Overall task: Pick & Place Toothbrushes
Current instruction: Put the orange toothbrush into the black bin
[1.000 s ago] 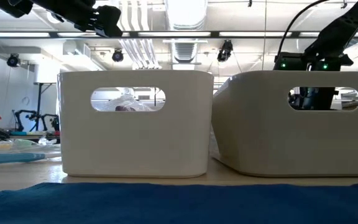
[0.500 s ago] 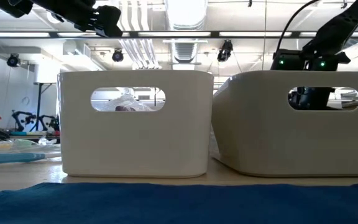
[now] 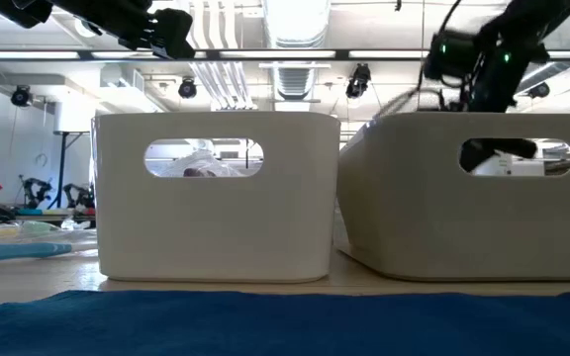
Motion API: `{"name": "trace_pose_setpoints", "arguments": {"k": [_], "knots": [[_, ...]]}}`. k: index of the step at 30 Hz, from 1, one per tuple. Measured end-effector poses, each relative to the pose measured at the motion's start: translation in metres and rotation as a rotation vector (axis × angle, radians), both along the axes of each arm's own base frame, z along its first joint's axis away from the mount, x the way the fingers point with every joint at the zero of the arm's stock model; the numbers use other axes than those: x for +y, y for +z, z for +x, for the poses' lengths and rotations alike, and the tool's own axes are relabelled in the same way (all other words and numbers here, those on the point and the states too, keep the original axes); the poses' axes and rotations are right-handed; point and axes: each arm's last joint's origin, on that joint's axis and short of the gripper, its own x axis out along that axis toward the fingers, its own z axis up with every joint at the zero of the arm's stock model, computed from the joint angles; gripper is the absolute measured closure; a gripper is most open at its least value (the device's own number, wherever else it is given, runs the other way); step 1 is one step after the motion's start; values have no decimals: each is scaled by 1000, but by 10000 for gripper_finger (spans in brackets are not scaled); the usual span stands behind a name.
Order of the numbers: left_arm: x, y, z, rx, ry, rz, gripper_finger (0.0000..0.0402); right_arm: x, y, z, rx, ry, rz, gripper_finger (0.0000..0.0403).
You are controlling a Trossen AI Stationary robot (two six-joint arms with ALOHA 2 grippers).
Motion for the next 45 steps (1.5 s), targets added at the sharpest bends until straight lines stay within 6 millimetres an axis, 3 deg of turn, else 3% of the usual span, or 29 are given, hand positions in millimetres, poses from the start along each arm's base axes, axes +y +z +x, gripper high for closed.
{"name": "trace_pose_setpoints", "arguments": {"k": [6,15,32,45], "knots": [[0,0,0,0,0,0,183,13,25,22,-41,141,-85,385],[0,0,0,0,0,0,183,28,39,66,-2,364,-134,385],[0,0,0,0,0,0,183,36,25,138,236,496,-13,385],[0,0,0,0,0,0,183,43,11,148,264,534,5,385]]}}
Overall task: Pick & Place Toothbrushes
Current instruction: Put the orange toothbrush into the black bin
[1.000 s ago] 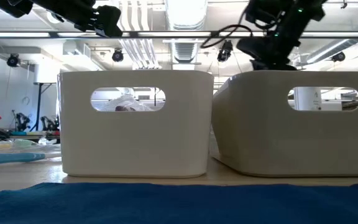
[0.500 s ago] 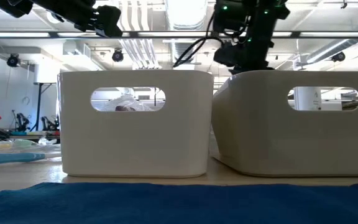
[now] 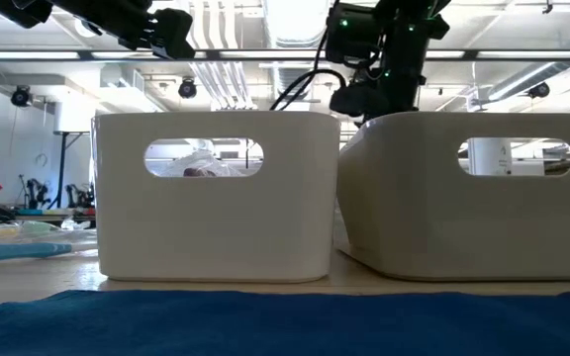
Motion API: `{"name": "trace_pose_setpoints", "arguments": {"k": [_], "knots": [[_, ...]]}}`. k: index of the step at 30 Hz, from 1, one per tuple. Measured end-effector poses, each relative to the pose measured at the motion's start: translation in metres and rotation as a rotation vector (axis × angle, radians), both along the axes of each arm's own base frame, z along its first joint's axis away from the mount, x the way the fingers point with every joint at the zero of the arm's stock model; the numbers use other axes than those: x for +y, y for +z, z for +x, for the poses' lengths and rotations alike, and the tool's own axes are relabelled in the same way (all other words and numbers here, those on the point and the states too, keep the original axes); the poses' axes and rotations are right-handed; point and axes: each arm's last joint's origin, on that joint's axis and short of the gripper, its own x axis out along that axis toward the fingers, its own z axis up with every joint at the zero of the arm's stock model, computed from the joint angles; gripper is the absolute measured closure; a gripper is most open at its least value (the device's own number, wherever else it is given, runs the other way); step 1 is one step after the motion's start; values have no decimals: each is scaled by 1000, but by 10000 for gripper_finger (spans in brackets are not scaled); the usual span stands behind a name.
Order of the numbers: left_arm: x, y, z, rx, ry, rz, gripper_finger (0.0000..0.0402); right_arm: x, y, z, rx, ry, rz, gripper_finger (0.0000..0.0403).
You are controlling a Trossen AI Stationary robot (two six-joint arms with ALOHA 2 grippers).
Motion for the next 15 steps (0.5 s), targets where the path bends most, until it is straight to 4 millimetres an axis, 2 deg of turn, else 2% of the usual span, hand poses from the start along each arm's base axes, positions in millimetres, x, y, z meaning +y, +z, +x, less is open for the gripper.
{"name": "trace_pose_setpoints", "arguments": {"k": [4,15], "knots": [[0,0,0,0,0,0,183,0,-2,5,-29,3,-3,385],[0,0,0,0,0,0,183,-2,-33,16,51,36,6,385]]}}
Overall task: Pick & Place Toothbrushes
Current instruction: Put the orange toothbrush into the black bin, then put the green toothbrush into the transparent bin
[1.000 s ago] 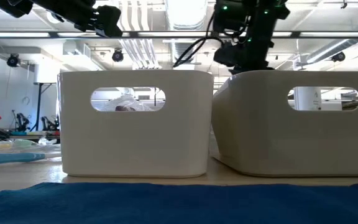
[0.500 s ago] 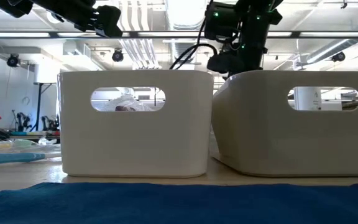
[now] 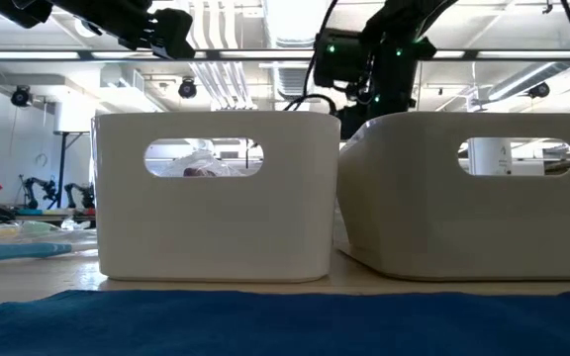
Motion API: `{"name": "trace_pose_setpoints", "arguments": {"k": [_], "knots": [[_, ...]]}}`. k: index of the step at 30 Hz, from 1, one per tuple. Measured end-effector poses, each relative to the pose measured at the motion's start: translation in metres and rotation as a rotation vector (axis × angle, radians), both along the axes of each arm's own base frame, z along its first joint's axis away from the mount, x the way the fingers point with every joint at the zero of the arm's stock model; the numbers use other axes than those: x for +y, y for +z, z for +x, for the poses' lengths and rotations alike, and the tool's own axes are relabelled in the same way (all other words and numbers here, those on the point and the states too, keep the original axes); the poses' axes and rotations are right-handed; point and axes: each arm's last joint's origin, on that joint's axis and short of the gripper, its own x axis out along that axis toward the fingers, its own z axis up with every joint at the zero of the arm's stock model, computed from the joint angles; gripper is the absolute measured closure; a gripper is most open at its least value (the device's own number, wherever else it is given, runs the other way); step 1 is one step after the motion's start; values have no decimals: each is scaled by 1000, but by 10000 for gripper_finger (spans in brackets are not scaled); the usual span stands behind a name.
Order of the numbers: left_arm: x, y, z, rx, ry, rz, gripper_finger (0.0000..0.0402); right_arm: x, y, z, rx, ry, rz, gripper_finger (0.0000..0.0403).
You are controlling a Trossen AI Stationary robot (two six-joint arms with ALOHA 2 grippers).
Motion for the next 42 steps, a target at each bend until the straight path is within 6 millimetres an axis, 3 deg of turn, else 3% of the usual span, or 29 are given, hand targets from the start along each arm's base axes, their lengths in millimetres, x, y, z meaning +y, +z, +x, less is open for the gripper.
{"name": "trace_pose_setpoints", "arguments": {"k": [14,31,36,42], "knots": [[0,0,0,0,0,0,183,-1,-18,6,29,-4,4,377],[0,0,0,-1,0,0,183,1,-2,2,-12,16,41,228],[0,0,0,0,0,0,183,1,12,-3,-53,28,39,203],[0,0,0,0,0,0,183,4,49,-21,-124,31,12,195]]}}
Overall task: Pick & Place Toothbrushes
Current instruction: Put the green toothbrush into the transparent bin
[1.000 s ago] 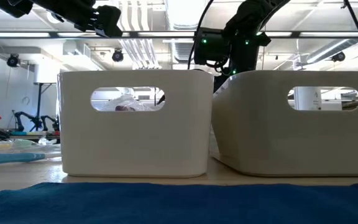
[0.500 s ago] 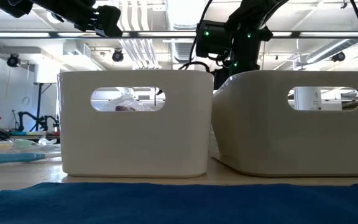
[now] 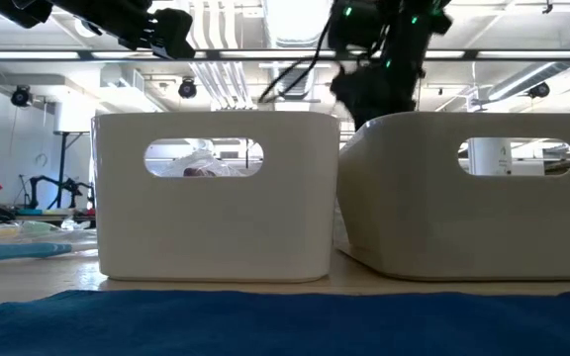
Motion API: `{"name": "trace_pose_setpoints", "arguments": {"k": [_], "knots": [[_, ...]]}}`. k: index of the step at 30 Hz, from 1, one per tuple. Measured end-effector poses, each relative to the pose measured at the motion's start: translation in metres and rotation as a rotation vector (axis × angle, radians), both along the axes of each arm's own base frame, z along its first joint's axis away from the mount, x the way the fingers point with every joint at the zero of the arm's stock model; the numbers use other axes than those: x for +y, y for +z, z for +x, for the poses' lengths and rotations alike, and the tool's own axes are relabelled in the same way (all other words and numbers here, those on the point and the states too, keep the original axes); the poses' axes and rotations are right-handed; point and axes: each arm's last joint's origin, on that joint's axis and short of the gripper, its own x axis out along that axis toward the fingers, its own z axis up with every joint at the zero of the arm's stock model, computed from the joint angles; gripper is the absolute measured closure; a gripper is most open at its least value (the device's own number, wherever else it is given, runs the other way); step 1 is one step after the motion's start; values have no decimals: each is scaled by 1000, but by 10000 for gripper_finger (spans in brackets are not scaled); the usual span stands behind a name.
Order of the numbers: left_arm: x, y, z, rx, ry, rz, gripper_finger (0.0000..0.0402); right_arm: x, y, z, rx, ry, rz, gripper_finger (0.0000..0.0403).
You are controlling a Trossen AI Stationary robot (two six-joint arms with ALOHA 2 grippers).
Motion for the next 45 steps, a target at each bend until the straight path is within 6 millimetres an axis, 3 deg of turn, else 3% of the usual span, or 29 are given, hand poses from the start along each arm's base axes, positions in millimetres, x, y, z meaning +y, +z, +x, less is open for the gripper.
{"name": "trace_pose_setpoints", "arguments": {"k": [12,20,26,35,45], "knots": [[0,0,0,0,0,0,183,1,75,-69,-67,-118,-298,229],[0,0,0,0,0,0,183,5,100,-101,-158,-44,-343,270],[0,0,0,0,0,0,183,9,101,-122,-172,12,-369,319],[0,-2,0,26,-26,10,183,14,85,-161,-173,97,-412,390],[0,-2,1,33,-31,13,183,19,74,-199,-207,189,-484,393]]}}
